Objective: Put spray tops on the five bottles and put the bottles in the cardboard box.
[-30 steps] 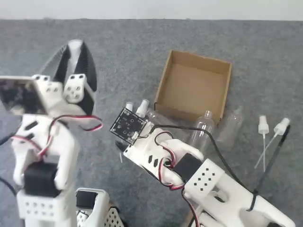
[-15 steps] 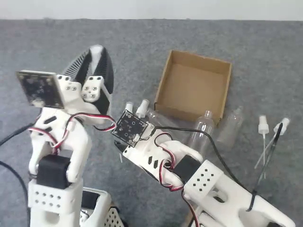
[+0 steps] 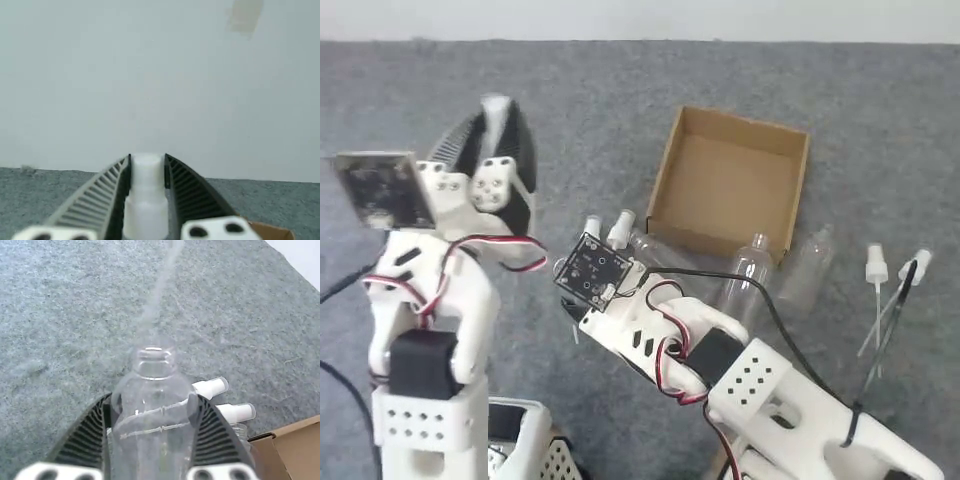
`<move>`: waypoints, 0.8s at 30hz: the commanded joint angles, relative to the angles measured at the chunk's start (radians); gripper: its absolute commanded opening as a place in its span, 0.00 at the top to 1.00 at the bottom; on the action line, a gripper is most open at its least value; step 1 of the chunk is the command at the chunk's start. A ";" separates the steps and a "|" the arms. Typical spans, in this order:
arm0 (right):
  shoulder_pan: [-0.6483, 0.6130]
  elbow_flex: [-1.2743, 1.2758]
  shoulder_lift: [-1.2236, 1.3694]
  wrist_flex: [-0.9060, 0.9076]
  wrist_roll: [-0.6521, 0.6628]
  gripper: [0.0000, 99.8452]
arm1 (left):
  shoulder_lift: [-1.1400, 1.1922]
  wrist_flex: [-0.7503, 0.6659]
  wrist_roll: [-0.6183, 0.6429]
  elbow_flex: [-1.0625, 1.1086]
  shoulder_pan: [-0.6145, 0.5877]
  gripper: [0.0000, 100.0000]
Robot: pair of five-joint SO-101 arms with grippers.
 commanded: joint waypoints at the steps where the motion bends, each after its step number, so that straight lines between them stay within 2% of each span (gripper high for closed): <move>1: -0.004 -0.011 -0.044 -0.016 -0.012 0.99 | -0.015 -0.020 0.009 -0.042 -0.009 0.99; 8: -0.004 -0.011 -0.044 -0.016 -0.012 0.99 | -0.020 -0.069 0.012 0.050 0.000 0.99; 13: -0.004 -0.011 -0.044 -0.016 -0.012 0.99 | -0.020 -0.101 0.012 0.101 0.072 0.99; 24: -0.001 -0.009 -0.044 -0.016 -0.012 0.99 | -0.020 -0.023 0.011 -0.025 0.089 0.99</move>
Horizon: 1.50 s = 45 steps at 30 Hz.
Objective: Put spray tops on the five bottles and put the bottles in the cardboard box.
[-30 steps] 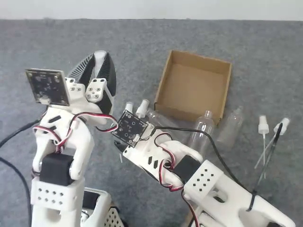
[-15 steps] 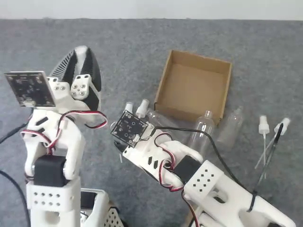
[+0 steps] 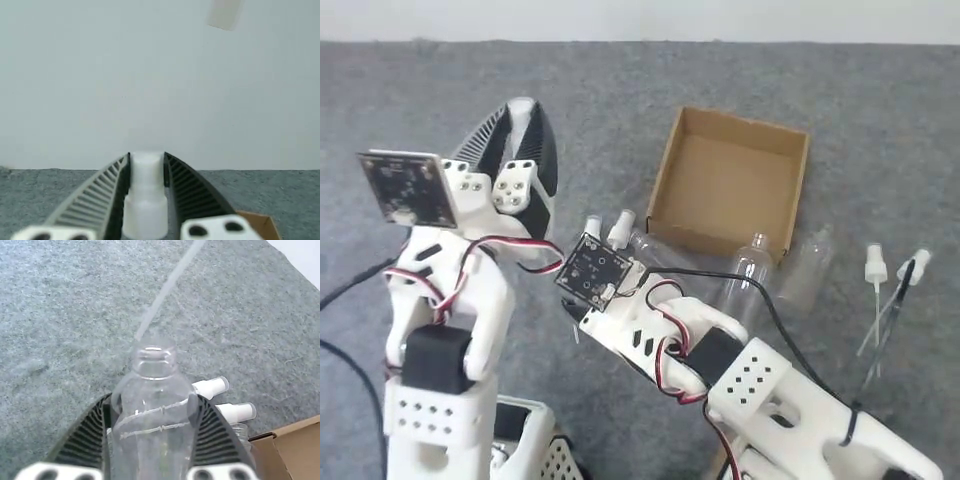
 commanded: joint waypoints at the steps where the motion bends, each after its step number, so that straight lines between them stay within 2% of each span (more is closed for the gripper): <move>1: 0.001 -0.009 -0.044 -0.016 -0.012 0.99 | -0.017 0.006 0.008 -0.064 0.006 0.99; 17: 0.001 0.005 -0.045 -0.019 -0.012 0.99 | -0.018 0.009 0.011 0.068 0.008 0.99; 24: 0.019 0.005 -0.045 -0.027 -0.014 0.99 | -0.018 0.077 0.118 0.067 0.008 0.99; 28: 0.065 0.032 -0.045 -0.116 -0.026 0.99 | -0.020 0.144 0.117 0.050 0.008 0.99; 32: 0.071 0.094 -0.044 -0.280 -0.132 0.99 | -0.020 0.216 0.115 0.027 0.009 0.99; 35: 0.076 0.118 -0.042 -0.354 -0.140 0.99 | -0.020 0.232 0.091 0.031 0.009 0.99; 39: 0.096 0.127 -0.036 -0.381 -0.146 0.99 | -0.020 0.247 0.089 0.033 0.012 0.99; 42: 0.099 0.127 -0.031 -0.395 -0.146 0.99 | -0.020 0.270 0.084 0.035 0.068 0.99; 45: 0.108 0.123 -0.031 -0.401 -0.144 0.99 | -0.020 0.284 0.028 0.033 0.078 0.99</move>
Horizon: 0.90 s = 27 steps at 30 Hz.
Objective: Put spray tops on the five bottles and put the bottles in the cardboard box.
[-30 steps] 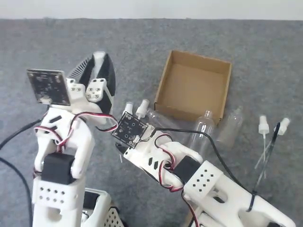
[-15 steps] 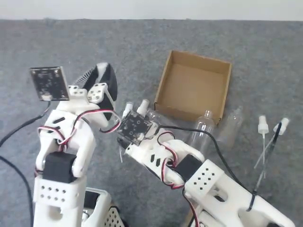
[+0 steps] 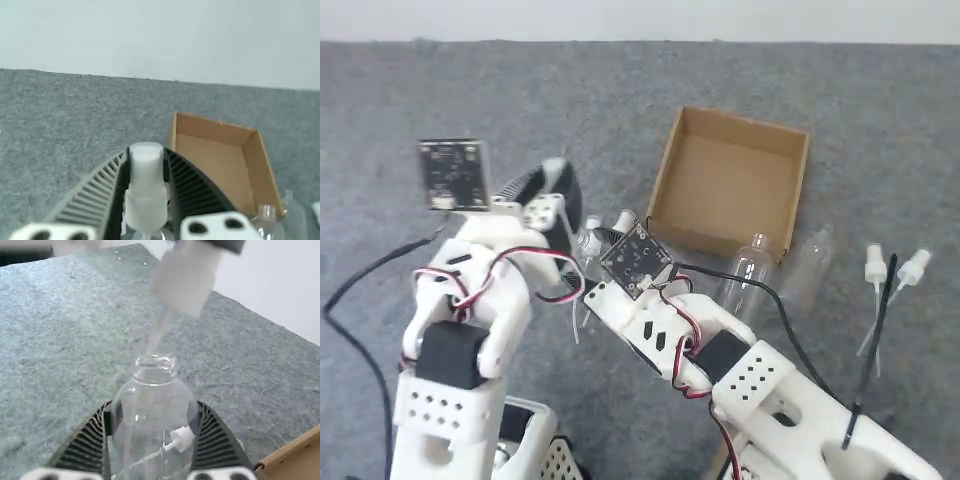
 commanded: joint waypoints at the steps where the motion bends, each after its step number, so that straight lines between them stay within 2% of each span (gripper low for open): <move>1: 0.030 -0.025 -0.031 -0.031 -0.014 0.99 | -0.021 0.031 -0.064 -0.042 0.015 0.99; 7: 0.036 -0.040 -0.031 -0.053 -0.009 0.99 | -0.021 0.057 -0.092 -0.045 0.014 0.98; 13: 0.041 0.023 -0.044 -0.048 -0.009 0.99 | -0.021 0.100 -0.126 -0.059 0.021 0.87; 19: 0.094 0.034 -0.039 -0.114 -0.015 0.99 | -0.021 0.138 -0.129 -0.119 0.014 0.87; 23: 0.107 0.061 -0.038 -0.176 -0.017 0.99 | -0.011 0.110 -0.207 -0.157 0.000 0.87; 27: 0.105 0.078 -0.042 -0.179 -0.017 0.99 | 0.011 0.029 -0.204 -0.171 -0.091 0.87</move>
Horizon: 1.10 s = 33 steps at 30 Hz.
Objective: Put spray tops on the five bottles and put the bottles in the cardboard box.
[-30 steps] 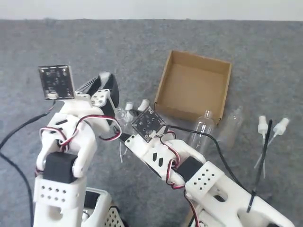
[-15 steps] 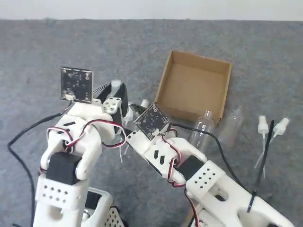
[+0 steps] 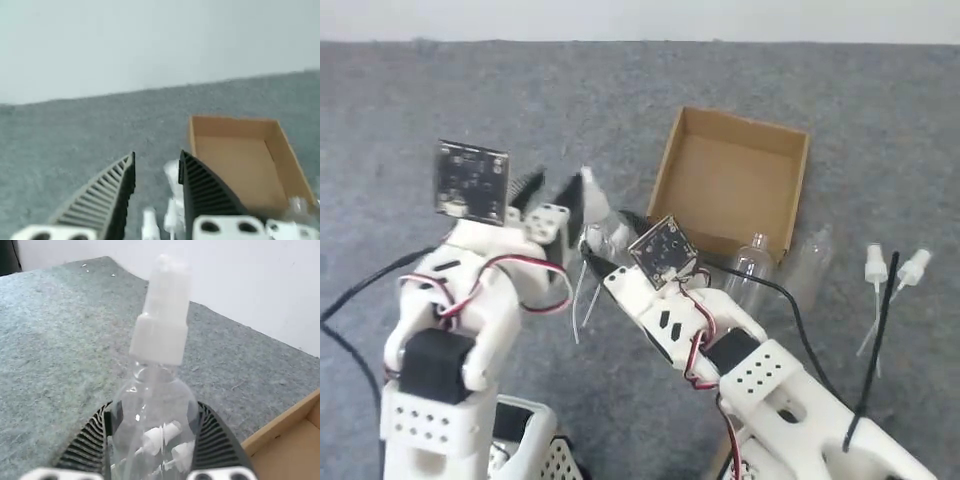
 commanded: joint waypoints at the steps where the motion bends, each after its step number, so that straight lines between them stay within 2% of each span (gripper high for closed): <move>1: 0.008 -0.006 -0.042 -0.030 -0.011 0.99 | 0.035 -0.074 -0.011 -0.062 -0.051 0.87; 7: 0.008 -0.006 -0.042 -0.024 -0.011 0.99 | 0.232 -0.077 -0.017 -0.134 -0.029 0.87; 14: 0.012 -0.006 -0.042 -0.022 -0.011 0.99 | 0.304 -0.069 -0.051 -0.097 -0.003 0.87; 21: 0.015 -0.006 -0.035 -0.022 -0.011 0.99 | 0.224 0.018 -0.058 -0.061 0.000 0.87; 25: 0.015 -0.006 -0.035 -0.022 -0.011 0.99 | 0.166 0.083 -0.060 -0.058 0.048 0.87; 33: 0.015 0.009 -0.044 -0.022 -0.011 0.99 | 0.146 0.074 -0.060 -0.038 0.037 0.87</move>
